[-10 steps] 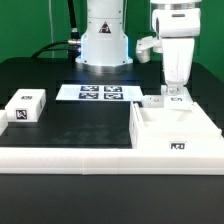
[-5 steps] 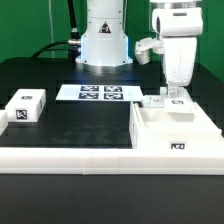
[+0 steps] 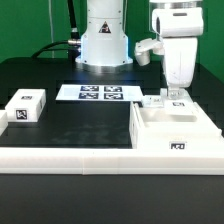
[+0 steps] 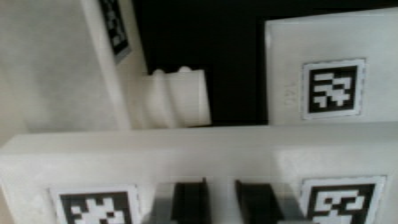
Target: Assemble cabinet
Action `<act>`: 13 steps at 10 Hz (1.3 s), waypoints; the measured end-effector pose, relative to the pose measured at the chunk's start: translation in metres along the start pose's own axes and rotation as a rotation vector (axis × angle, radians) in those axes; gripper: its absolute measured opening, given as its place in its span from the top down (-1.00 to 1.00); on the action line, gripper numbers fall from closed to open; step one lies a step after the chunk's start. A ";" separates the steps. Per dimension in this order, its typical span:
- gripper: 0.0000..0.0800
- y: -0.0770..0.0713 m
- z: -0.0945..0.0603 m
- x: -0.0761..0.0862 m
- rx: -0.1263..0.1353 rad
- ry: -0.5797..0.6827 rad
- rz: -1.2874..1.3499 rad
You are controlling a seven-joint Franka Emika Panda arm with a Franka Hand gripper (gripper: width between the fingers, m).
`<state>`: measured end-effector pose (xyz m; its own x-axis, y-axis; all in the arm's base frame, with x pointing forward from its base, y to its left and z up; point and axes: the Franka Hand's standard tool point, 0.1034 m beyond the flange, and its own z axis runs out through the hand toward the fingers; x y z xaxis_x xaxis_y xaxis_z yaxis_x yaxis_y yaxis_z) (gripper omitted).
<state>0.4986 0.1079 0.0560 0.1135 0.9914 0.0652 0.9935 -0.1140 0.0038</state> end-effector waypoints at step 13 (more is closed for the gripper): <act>0.82 0.063 -0.001 -0.001 -0.023 0.014 -0.001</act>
Offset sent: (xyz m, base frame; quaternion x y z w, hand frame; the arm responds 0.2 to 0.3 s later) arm 0.0000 0.0000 0.0000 0.0000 0.0000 0.0000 1.0000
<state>0.5611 0.0998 0.0568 0.1126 0.9905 0.0795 0.9930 -0.1150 0.0264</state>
